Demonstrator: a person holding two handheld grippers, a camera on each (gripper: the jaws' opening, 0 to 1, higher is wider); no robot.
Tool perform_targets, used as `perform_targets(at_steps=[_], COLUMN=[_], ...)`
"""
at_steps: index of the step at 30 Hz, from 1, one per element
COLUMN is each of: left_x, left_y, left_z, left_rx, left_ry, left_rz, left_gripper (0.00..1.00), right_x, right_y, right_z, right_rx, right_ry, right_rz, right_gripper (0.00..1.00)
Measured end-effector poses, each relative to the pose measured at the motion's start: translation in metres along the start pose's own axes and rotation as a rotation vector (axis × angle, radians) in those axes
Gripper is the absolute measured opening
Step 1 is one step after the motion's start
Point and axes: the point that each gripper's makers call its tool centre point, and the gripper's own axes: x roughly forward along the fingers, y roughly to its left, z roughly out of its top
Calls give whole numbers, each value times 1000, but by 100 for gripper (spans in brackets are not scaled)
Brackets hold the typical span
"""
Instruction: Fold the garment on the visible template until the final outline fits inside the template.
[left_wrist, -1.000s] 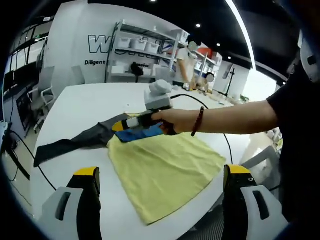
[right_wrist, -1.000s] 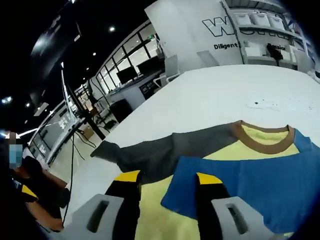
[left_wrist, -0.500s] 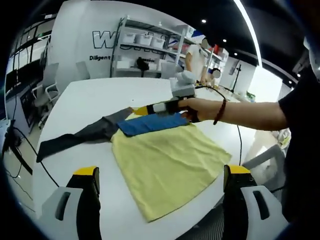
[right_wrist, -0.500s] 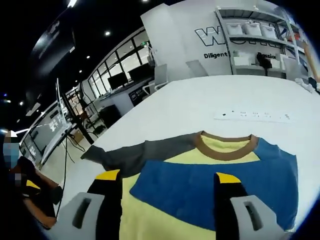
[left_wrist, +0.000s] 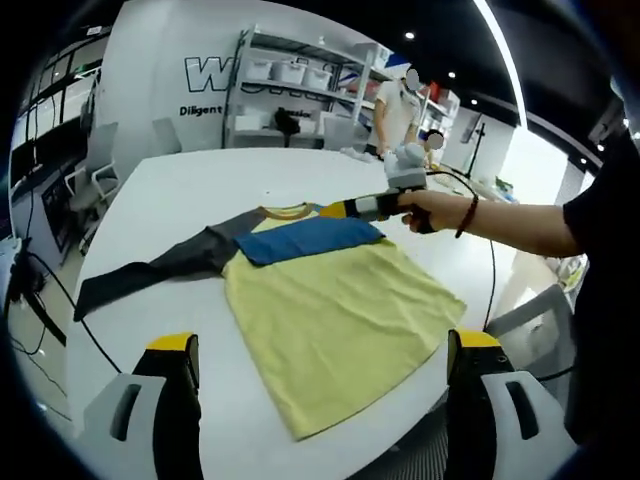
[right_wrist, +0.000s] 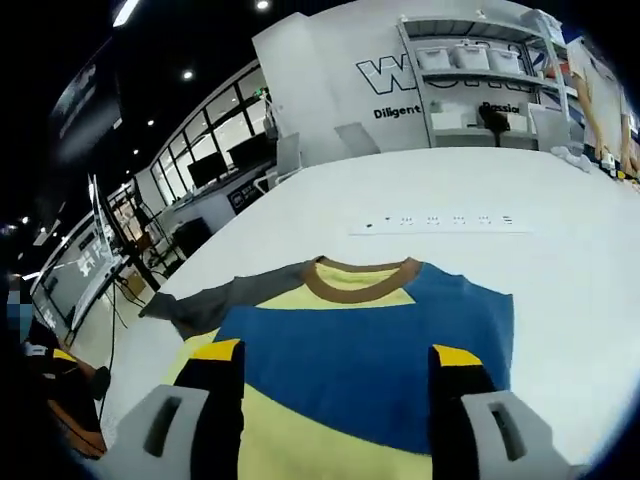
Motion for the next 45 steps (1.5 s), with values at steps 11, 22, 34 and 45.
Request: perform_targets(at_steps=[11,22,34,45], left_x=[-1,-2,-4,-4], left_y=[4,8,10,15], left_z=[-5,-6,-11,-13], left_rx=[-6,5,-14,-19], left_ry=[16,14,13,22], left_rz=[18,28,39,58], left_gripper=[99,99,99,99], right_x=[-45,-67,-63,-59], right_y=[-49,-84,-87,-90], right_z=[-24,-50,-66,-66], right_rx=[10,100,111,41], right_ry=[17,28,65,60], right_rz=[-136,-280,-305,-308], right_gripper=[68,27,6,0])
